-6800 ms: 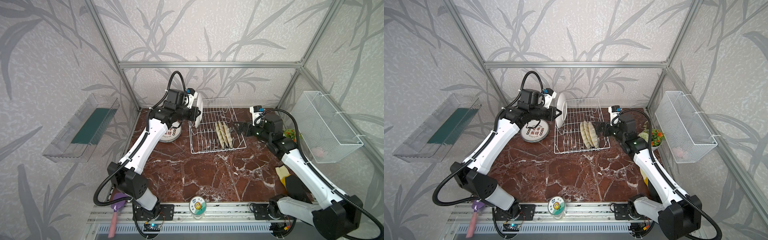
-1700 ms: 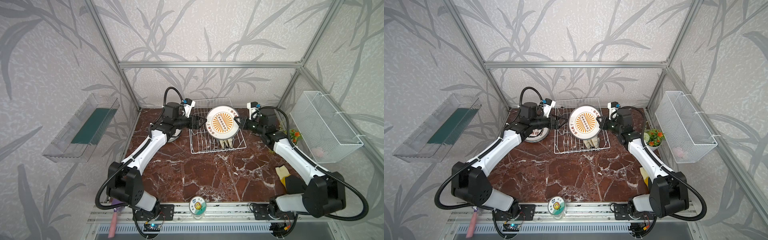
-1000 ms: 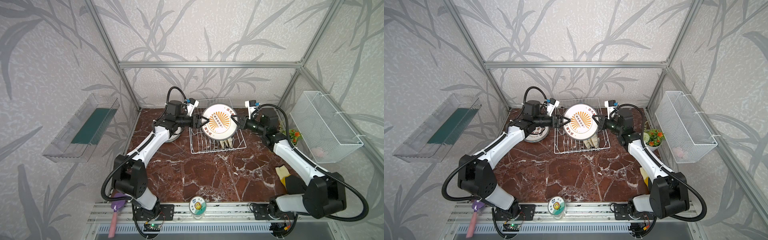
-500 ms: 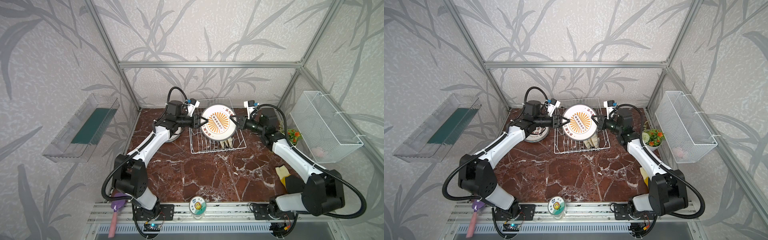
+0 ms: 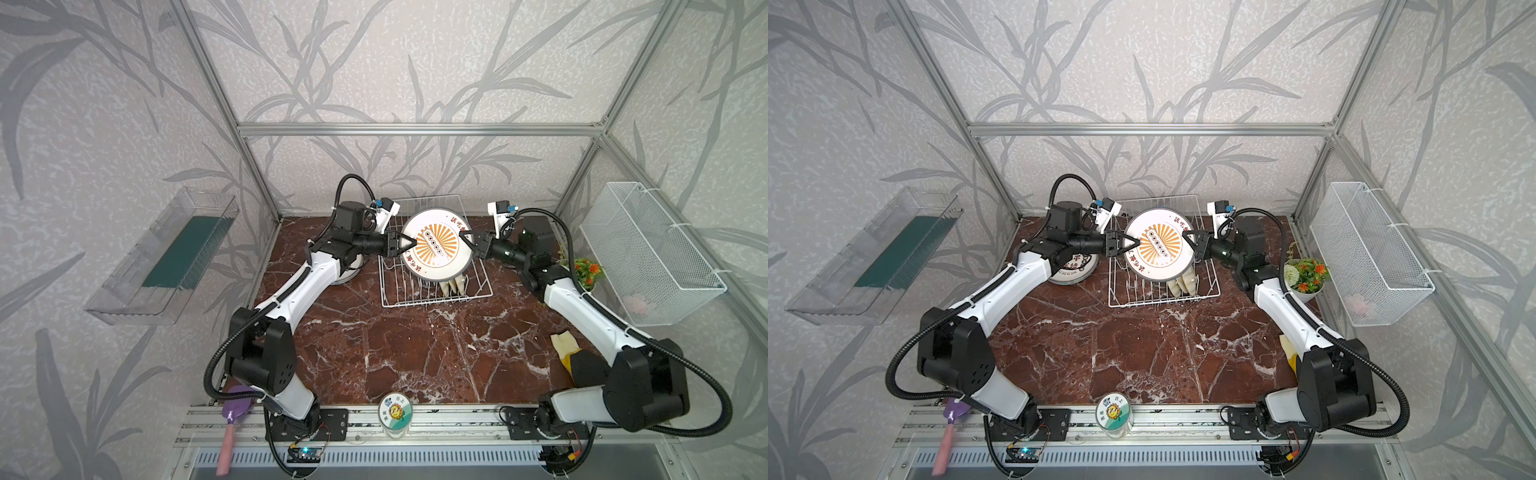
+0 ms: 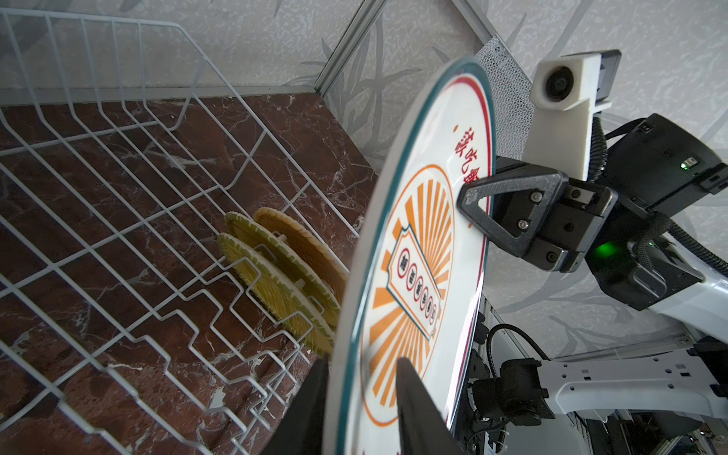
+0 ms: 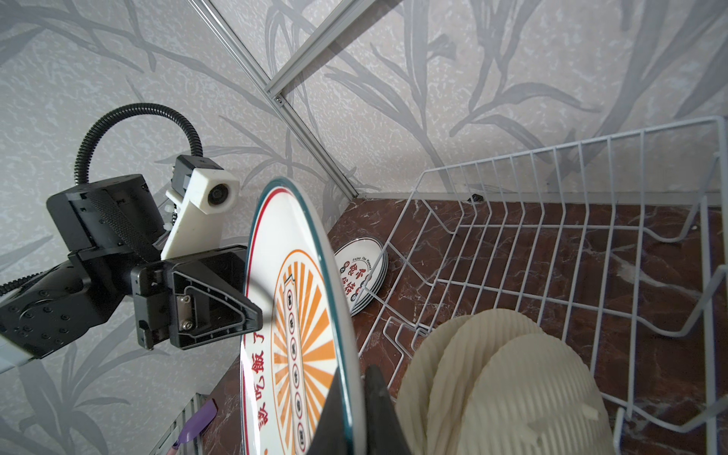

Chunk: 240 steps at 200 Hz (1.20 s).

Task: Unload the plates from the dish rack
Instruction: Place the plate among the plates.

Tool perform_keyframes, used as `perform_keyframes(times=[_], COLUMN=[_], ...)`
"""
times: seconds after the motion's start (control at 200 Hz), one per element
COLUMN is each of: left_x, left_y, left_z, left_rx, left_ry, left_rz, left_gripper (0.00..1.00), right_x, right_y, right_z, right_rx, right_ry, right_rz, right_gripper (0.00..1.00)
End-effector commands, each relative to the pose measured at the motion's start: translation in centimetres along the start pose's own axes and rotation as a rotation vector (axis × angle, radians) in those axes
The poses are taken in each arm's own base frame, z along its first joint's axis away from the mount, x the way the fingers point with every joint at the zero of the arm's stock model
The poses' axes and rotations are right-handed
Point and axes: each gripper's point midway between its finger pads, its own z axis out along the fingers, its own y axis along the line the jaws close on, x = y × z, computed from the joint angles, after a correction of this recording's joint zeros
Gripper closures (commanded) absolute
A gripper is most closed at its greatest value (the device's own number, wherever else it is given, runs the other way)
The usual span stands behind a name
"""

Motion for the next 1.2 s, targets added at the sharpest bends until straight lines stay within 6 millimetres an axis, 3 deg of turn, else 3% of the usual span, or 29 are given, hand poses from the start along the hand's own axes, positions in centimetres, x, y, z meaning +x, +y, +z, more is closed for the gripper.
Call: perform_keyframes(times=[0.0, 0.145, 0.34, 0.49, 0.66, 0.72, 0.87, 1.01, 1.135, 1.195], left_x=[-0.8, -1.0, -0.8, -1.0, -1.0, -1.1, -1.6, -2.2, -3.0, -3.6], left_y=[-0.9, -1.0, -0.7, -0.9, -0.9, -0.9, -0.4, 0.0, 0.3, 0.4], left_z=[0.0, 0.0, 0.3, 0.3, 0.2, 0.1, -0.4, -1.2, -2.3, -3.2], left_rx=[0.021, 0.026, 0.034, 0.037, 0.029, 0.021, -0.028, -0.094, -0.148, -0.176], left_ry=[-0.009, -0.014, -0.01, -0.013, -0.015, -0.019, -0.038, -0.055, -0.09, -0.118], left_rz=[0.018, 0.019, 0.005, 0.006, -0.003, -0.011, -0.038, -0.068, -0.09, -0.097], left_gripper=[0.71, 0.82, 0.83, 1.0, 1.0, 1.0, 1.0, 1.0, 1.0, 1.0], right_x=[-1.3, -1.1, -0.8, -0.7, -0.5, -0.5, -0.7, -0.7, -0.7, -0.6], right_y=[1.5, 1.5, 1.5, 1.5, 1.2, 0.9, 0.3, -1.2, -1.9, -2.0], right_z=[-0.1, 0.0, 0.3, 0.3, 0.2, 0.1, -0.4, -1.5, -2.6, -3.0], right_rx=[-0.057, -0.058, -0.062, -0.055, -0.035, -0.019, 0.047, 0.167, 0.248, 0.268], right_ry=[-0.044, -0.037, -0.028, -0.026, -0.022, -0.019, -0.03, -0.049, -0.047, -0.044], right_rz=[-0.039, -0.036, -0.035, -0.038, -0.042, -0.045, -0.062, -0.083, -0.122, -0.145], right_gripper=[1.0, 1.0, 1.0, 1.0, 0.98, 0.91, 0.55, 0.34, 0.0, 0.01])
